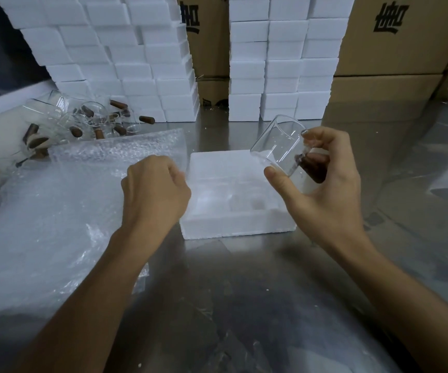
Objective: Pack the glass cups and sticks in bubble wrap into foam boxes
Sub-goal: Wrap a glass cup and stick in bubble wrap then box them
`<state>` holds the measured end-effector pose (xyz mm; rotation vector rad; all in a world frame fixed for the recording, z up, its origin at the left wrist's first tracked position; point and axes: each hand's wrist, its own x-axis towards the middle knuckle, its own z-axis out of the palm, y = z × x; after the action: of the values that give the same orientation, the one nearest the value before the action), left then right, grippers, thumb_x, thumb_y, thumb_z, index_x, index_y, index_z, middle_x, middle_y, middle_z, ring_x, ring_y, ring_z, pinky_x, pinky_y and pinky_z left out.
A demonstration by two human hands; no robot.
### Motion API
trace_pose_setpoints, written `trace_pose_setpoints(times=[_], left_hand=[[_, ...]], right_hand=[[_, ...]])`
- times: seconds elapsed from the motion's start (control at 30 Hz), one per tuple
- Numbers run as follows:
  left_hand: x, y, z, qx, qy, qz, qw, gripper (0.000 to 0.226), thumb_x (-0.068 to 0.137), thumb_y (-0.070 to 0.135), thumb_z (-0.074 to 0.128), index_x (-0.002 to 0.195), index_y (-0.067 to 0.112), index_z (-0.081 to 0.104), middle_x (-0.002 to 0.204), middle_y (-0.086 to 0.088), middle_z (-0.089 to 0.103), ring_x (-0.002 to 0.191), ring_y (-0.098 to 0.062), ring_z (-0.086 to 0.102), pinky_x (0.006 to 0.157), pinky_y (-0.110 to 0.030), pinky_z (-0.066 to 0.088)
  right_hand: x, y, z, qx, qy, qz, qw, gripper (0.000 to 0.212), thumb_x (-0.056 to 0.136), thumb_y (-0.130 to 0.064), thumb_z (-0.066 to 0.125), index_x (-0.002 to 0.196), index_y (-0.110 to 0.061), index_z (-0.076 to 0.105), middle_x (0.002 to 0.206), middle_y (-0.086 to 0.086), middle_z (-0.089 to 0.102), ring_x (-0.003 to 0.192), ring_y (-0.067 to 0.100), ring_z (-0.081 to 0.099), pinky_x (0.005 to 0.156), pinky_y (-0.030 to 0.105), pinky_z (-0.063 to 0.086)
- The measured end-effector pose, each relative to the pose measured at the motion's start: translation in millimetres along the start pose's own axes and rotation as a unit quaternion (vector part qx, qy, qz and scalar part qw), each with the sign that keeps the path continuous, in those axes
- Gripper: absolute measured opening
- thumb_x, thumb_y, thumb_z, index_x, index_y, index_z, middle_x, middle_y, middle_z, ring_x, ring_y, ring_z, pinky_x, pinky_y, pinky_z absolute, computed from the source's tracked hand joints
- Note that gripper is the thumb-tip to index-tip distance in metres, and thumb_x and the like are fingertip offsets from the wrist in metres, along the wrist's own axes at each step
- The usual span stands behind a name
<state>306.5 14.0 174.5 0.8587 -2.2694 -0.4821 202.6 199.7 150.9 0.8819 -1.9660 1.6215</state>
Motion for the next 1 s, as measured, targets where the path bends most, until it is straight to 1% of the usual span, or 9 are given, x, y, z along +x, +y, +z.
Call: trace_pose_setpoints(times=[0.2, 0.3, 0.4, 0.5, 0.6, 0.67, 0.77, 0.9, 1.0], left_hand=[[-2, 11, -1, -0.169, 0.082, 0.119, 0.975, 0.021, 0.086, 0.000, 0.068, 0.078, 0.013, 0.054, 0.077, 0.012, 0.061, 0.069, 0.002, 0.060, 0.061, -0.004, 0.042], [-3, 13, -3, -0.190, 0.101, 0.193, 0.957, 0.026, 0.078, -0.020, 0.052, 0.074, 0.006, 0.053, 0.080, 0.001, 0.063, 0.075, -0.005, 0.063, 0.065, -0.020, 0.052], [-4, 11, -4, -0.143, 0.125, 0.228, 0.955, 0.036, 0.069, -0.023, 0.044, 0.070, 0.000, 0.070, 0.082, -0.012, 0.066, 0.076, -0.023, 0.061, 0.067, -0.030, 0.049], [-5, 11, -7, -0.081, 0.131, 0.188, 0.970, 0.034, 0.079, -0.012, 0.051, 0.080, 0.009, 0.078, 0.089, -0.006, 0.071, 0.088, -0.030, 0.058, 0.081, -0.042, 0.047], [-4, 9, -12, -0.041, 0.123, 0.135, 0.982, 0.017, 0.085, 0.013, 0.061, 0.085, 0.016, 0.078, 0.094, -0.002, 0.074, 0.090, -0.030, 0.060, 0.090, -0.045, 0.045], [-4, 10, -16, -0.063, 0.109, 0.076, 0.989, 0.013, 0.085, 0.024, 0.068, 0.082, 0.018, 0.078, 0.093, 0.001, 0.075, 0.080, -0.019, 0.062, 0.081, -0.035, 0.047], [-2, 10, -21, -0.091, 0.081, -0.003, 0.993, 0.025, 0.083, 0.034, 0.074, 0.060, 0.028, 0.069, 0.059, 0.021, 0.063, 0.055, 0.001, 0.049, 0.070, -0.024, 0.041], [5, 3, -28, -0.154, -0.001, -0.072, 0.985, 0.030, 0.076, 0.040, 0.081, 0.055, 0.022, 0.070, 0.041, 0.010, 0.060, 0.045, -0.008, 0.062, 0.081, -0.037, 0.057], [7, 0, -29, -0.154, -0.043, -0.067, 0.985, 0.023, 0.071, 0.026, 0.088, 0.061, 0.019, 0.068, 0.051, 0.003, 0.064, 0.042, -0.012, 0.063, 0.063, -0.028, 0.051]], right_hand=[[1, -7, -3, 0.089, -0.033, 0.071, 0.993, 0.048, 0.078, -0.021, 0.084, 0.097, -0.025, 0.040, 0.097, 0.002, 0.065, 0.064, 0.008, 0.057, 0.062, 0.019, 0.047], [4, -8, -5, 0.131, -0.043, 0.127, 0.982, 0.049, 0.078, -0.025, 0.085, 0.100, -0.007, 0.045, 0.094, 0.020, 0.067, 0.059, 0.023, 0.059, 0.051, 0.028, 0.048], [7, -10, -7, 0.178, -0.053, 0.168, 0.968, 0.057, 0.075, -0.032, 0.087, 0.108, 0.001, 0.053, 0.085, 0.018, 0.069, 0.062, 0.014, 0.059, 0.051, 0.020, 0.045], [10, -13, -8, 0.192, -0.065, 0.208, 0.957, 0.045, 0.071, -0.048, 0.080, 0.097, -0.016, 0.062, 0.079, -0.005, 0.070, 0.067, 0.009, 0.066, 0.055, 0.021, 0.047], [11, -14, -9, 0.238, -0.081, 0.254, 0.934, 0.042, 0.071, -0.060, 0.070, 0.088, -0.022, 0.062, 0.075, -0.003, 0.064, 0.066, 0.013, 0.060, 0.057, 0.027, 0.043], [12, -16, -9, 0.254, -0.100, 0.287, 0.918, 0.048, 0.074, -0.064, 0.063, 0.091, -0.020, 0.061, 0.070, 0.003, 0.060, 0.061, 0.015, 0.053, 0.053, 0.023, 0.039], [13, -17, -9, 0.277, -0.112, 0.320, 0.899, 0.050, 0.080, -0.064, 0.058, 0.096, -0.016, 0.058, 0.072, 0.004, 0.058, 0.060, 0.014, 0.054, 0.053, 0.022, 0.041], [15, -16, -8, 0.328, -0.106, 0.347, 0.872, 0.041, 0.095, -0.053, 0.050, 0.086, -0.015, 0.065, 0.070, 0.003, 0.062, 0.060, 0.015, 0.056, 0.062, 0.029, 0.043], [14, -18, -8, 0.356, -0.093, 0.354, 0.860, 0.043, 0.102, -0.043, 0.045, 0.082, -0.016, 0.071, 0.080, 0.001, 0.069, 0.060, 0.016, 0.058, 0.063, 0.030, 0.046]])
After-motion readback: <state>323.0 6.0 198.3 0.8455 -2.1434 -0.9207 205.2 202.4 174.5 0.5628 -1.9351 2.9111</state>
